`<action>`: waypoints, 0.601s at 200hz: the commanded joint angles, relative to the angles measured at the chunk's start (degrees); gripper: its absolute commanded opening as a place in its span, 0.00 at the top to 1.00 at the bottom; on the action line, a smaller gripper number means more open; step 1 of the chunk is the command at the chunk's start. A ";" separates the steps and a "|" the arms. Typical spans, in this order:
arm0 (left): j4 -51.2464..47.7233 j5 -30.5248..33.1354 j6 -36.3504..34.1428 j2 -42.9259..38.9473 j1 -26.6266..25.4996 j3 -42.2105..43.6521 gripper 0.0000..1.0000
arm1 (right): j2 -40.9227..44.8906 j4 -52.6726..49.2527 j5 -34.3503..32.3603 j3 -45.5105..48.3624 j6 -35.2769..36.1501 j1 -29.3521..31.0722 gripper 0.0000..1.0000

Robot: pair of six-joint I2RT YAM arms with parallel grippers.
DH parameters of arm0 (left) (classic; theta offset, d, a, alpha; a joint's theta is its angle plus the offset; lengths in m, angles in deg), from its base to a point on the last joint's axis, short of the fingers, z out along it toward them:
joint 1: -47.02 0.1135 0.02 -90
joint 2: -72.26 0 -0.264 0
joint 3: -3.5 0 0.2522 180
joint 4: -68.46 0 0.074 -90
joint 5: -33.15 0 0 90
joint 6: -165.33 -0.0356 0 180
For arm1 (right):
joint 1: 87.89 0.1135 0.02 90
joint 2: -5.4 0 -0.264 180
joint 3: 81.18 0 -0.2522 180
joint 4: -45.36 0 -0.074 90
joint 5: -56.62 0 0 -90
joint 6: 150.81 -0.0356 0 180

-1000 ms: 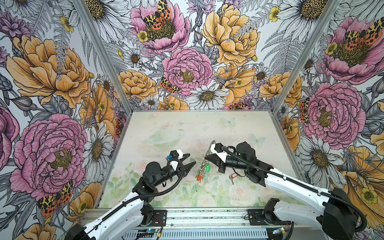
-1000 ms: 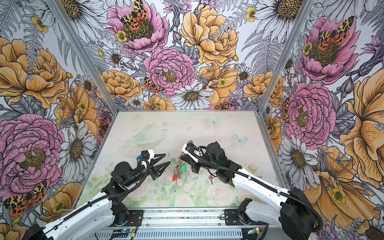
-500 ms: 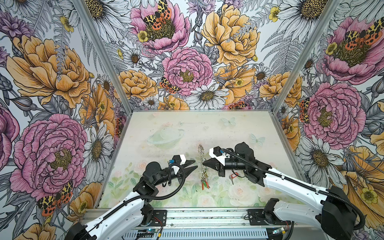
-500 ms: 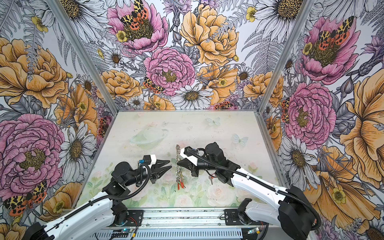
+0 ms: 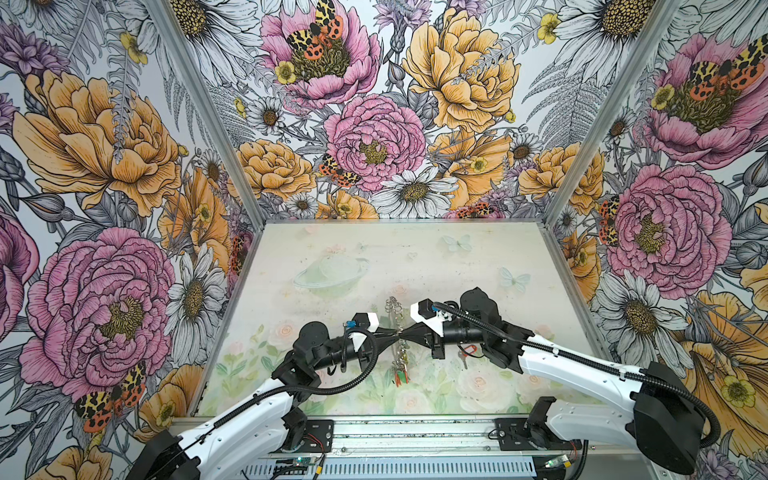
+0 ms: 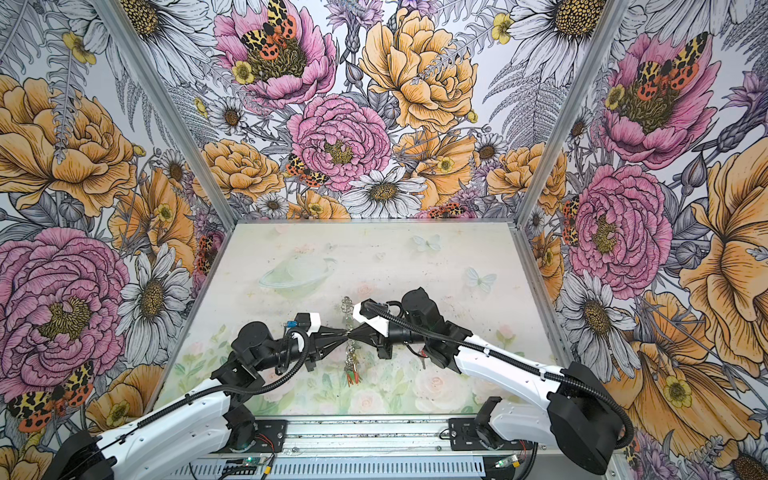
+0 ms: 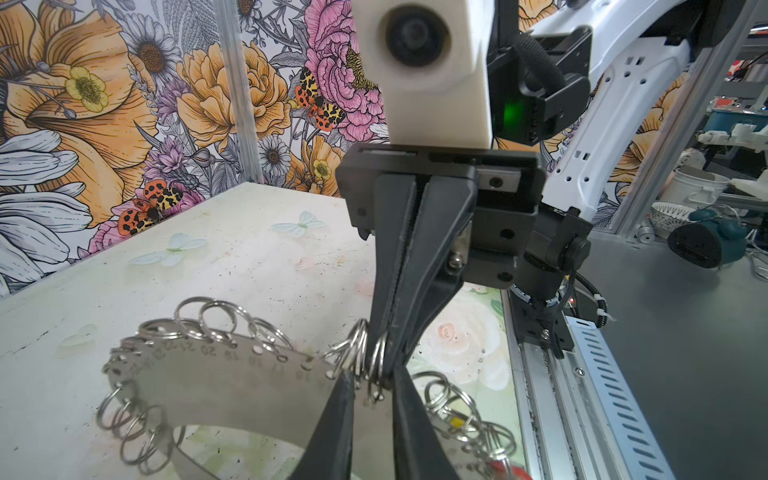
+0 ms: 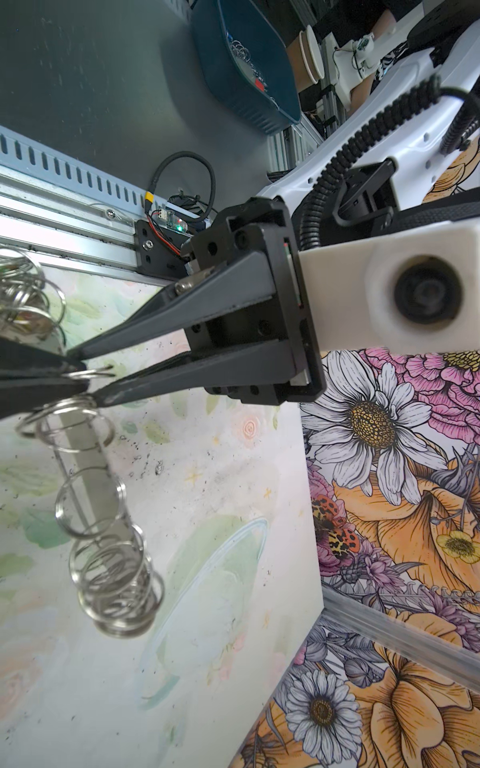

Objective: Put the keys on the keyring

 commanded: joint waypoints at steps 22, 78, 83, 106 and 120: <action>-0.47 -1.20 -1.56 -2.06 -0.44 -0.27 0.86 | 0.53 3.75 2.32 -2.78 0.12 1.26 1.00; -1.92 -1.54 -2.10 -2.18 -0.51 -0.80 1.00 | 0.99 2.61 1.57 -2.60 0.93 1.49 1.00; -1.95 -1.36 -2.05 -2.10 -0.51 -0.89 1.00 | 1.11 2.23 1.34 -2.61 1.16 1.49 1.00; -2.50 0.02 -2.33 -2.18 -0.51 -1.14 1.00 | 1.97 0.20 0.72 -2.52 2.19 1.44 1.00; -3.37 1.27 -2.69 -2.51 -0.53 -1.40 1.00 | 2.60 -2.05 -0.21 -2.78 3.13 1.18 0.95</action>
